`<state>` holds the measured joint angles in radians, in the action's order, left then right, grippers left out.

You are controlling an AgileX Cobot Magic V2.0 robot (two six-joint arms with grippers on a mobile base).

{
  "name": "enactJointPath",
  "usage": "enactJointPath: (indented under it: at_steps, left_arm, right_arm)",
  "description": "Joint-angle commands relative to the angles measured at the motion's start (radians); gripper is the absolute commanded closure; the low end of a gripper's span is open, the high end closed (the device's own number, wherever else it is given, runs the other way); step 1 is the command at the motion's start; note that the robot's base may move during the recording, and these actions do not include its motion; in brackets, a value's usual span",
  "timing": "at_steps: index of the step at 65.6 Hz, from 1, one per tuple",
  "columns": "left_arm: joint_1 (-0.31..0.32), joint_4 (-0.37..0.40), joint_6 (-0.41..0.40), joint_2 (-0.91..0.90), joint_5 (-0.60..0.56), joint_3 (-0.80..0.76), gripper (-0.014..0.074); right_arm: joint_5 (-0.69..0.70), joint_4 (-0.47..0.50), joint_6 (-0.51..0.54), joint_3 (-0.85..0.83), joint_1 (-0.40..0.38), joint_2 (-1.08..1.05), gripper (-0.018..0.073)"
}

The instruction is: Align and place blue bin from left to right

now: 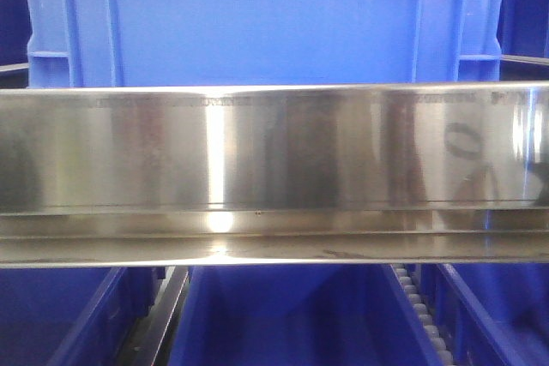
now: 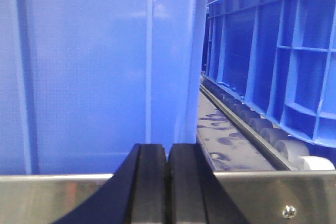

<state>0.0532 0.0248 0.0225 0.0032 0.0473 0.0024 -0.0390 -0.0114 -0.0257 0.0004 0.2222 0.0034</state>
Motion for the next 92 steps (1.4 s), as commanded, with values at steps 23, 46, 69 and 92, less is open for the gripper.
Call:
enactJointPath:
  at_steps: [23, 46, 69, 92]
  left_arm:
    - [0.005, 0.004, 0.0, -0.003, -0.019, -0.002, 0.0707]
    - [0.005, 0.004, 0.0, -0.003, -0.041, -0.002, 0.0707]
    - [0.005, 0.015, 0.0, -0.003, -0.066, -0.063, 0.0707]
    - [0.005, 0.015, 0.0, -0.003, 0.145, -0.338, 0.0707]
  right_arm:
    - [0.053, 0.003, 0.006, 0.0, 0.0, -0.003, 0.0638]
    - [0.062, 0.003, 0.006, 0.0, 0.0, -0.003, 0.0638]
    - [0.008, 0.003, 0.006, -0.067, 0.0, -0.003, 0.0638]
    - [-0.231, 0.003, 0.006, -0.344, 0.0, 0.005, 0.0638]
